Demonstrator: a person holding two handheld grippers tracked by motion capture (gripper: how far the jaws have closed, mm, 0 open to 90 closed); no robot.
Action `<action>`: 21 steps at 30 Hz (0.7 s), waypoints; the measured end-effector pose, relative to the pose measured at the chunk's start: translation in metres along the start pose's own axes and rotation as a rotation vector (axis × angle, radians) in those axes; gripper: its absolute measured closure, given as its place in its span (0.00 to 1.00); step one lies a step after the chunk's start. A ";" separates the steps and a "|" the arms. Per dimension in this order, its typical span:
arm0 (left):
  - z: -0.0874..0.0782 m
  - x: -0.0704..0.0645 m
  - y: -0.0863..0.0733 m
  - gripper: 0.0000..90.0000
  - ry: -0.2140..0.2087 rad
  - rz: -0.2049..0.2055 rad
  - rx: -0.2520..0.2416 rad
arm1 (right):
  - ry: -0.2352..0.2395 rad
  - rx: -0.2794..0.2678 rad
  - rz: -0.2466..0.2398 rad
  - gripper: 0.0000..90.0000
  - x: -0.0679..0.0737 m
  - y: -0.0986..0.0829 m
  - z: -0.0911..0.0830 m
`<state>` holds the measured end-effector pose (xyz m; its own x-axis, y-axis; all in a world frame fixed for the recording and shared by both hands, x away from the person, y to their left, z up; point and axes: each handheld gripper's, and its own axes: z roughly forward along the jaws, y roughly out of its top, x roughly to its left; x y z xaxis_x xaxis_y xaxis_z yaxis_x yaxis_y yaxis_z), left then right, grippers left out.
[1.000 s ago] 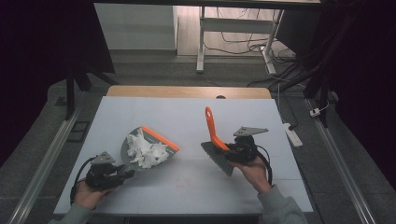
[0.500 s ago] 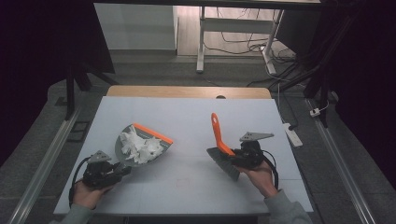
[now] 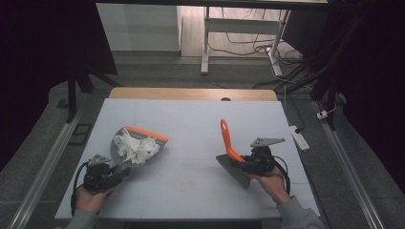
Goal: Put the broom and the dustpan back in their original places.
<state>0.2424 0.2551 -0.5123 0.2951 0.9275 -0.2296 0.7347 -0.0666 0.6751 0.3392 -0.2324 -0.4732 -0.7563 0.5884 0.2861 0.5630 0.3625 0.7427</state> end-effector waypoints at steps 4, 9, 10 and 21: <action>0.005 0.000 0.002 0.68 0.010 -0.027 -0.009 | 0.000 0.015 0.018 0.78 -0.005 -0.003 0.000; 0.015 0.001 0.005 0.68 0.030 -0.048 0.001 | 0.000 0.045 0.028 0.78 -0.009 -0.007 0.003; 0.017 0.001 0.005 0.68 0.032 -0.057 0.004 | 0.000 0.051 0.030 0.78 -0.009 -0.007 0.004; 0.035 0.001 0.008 0.68 0.064 -0.123 0.038 | -0.014 0.118 0.067 0.78 -0.017 -0.006 0.012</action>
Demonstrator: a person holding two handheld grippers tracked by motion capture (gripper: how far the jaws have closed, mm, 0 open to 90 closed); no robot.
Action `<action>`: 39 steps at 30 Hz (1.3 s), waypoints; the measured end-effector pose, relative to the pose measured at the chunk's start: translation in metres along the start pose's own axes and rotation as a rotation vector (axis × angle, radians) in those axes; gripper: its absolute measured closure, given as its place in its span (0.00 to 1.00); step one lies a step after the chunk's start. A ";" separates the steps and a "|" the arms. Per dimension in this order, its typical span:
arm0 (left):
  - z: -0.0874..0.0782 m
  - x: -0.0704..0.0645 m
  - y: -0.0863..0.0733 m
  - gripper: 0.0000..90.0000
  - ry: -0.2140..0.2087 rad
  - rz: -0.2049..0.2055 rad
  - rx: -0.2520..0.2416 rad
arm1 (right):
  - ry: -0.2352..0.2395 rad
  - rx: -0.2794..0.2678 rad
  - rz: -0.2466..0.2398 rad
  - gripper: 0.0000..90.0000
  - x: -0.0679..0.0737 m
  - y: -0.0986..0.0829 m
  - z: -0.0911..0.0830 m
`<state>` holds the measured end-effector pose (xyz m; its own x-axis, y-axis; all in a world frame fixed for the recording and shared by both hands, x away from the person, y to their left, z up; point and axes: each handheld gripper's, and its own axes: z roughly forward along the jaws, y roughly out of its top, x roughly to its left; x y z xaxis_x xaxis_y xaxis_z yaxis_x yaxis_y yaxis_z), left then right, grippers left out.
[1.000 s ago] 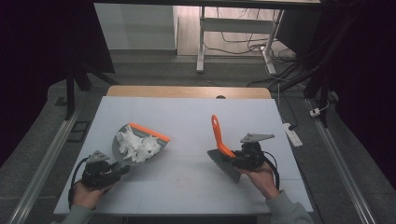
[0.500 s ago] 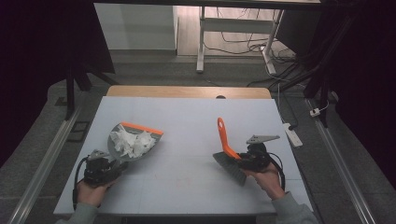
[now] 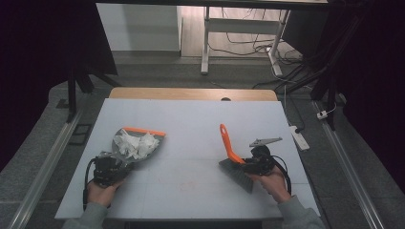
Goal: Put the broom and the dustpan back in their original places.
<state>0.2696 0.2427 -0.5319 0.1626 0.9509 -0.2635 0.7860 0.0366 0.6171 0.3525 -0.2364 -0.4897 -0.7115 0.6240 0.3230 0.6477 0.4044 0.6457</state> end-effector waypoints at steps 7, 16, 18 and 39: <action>0.008 -0.006 0.002 0.68 0.027 -0.008 0.017 | 0.005 0.026 0.067 0.78 -0.017 0.003 0.004; 0.007 -0.010 0.002 0.44 0.031 0.025 0.002 | -0.074 0.045 0.039 0.72 -0.020 0.004 0.004; 0.006 -0.011 0.002 0.37 0.034 0.032 0.000 | -0.110 0.053 0.033 0.67 -0.021 0.003 0.005; -0.032 -0.019 0.000 0.28 -0.023 0.299 -0.062 | -0.301 0.043 0.043 0.50 -0.023 -0.001 -0.006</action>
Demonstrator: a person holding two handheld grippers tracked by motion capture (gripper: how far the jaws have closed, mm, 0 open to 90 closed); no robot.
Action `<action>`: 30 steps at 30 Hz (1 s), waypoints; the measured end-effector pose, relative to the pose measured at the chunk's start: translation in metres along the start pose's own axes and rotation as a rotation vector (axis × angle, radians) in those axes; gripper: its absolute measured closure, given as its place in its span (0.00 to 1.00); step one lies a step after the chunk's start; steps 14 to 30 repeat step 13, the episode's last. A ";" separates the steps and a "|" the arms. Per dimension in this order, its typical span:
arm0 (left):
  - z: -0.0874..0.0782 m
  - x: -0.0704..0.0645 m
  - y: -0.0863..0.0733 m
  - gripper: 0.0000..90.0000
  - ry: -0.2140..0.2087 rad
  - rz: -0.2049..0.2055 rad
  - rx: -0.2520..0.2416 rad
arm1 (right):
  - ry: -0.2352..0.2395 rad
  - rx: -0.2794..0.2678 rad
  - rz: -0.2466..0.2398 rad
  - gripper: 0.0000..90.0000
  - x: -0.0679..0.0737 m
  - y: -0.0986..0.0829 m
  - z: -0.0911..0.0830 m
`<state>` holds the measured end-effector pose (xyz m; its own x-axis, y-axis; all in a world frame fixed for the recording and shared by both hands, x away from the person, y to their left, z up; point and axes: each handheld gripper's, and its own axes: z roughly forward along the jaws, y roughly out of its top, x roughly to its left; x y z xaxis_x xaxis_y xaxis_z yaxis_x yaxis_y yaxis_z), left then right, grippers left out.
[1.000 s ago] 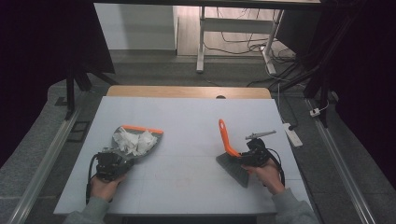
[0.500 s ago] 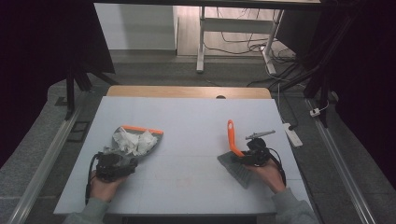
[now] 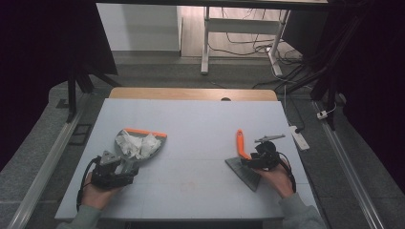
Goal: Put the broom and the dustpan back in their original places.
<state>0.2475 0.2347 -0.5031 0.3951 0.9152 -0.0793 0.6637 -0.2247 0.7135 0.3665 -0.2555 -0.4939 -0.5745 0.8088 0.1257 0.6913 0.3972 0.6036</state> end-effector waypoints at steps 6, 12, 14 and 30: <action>0.001 -0.004 0.002 0.32 -0.092 0.044 0.020 | 0.093 -0.035 -0.091 0.52 0.014 -0.002 -0.008; 0.003 -0.006 0.001 0.32 -0.134 0.067 0.025 | 0.161 -0.046 -0.203 0.54 0.032 -0.001 -0.008; 0.003 -0.006 0.001 0.32 -0.142 0.069 0.025 | 0.166 -0.055 -0.211 0.54 0.033 -0.002 -0.009; 0.003 -0.006 0.001 0.32 -0.142 0.069 0.025 | 0.166 -0.055 -0.211 0.54 0.033 -0.002 -0.009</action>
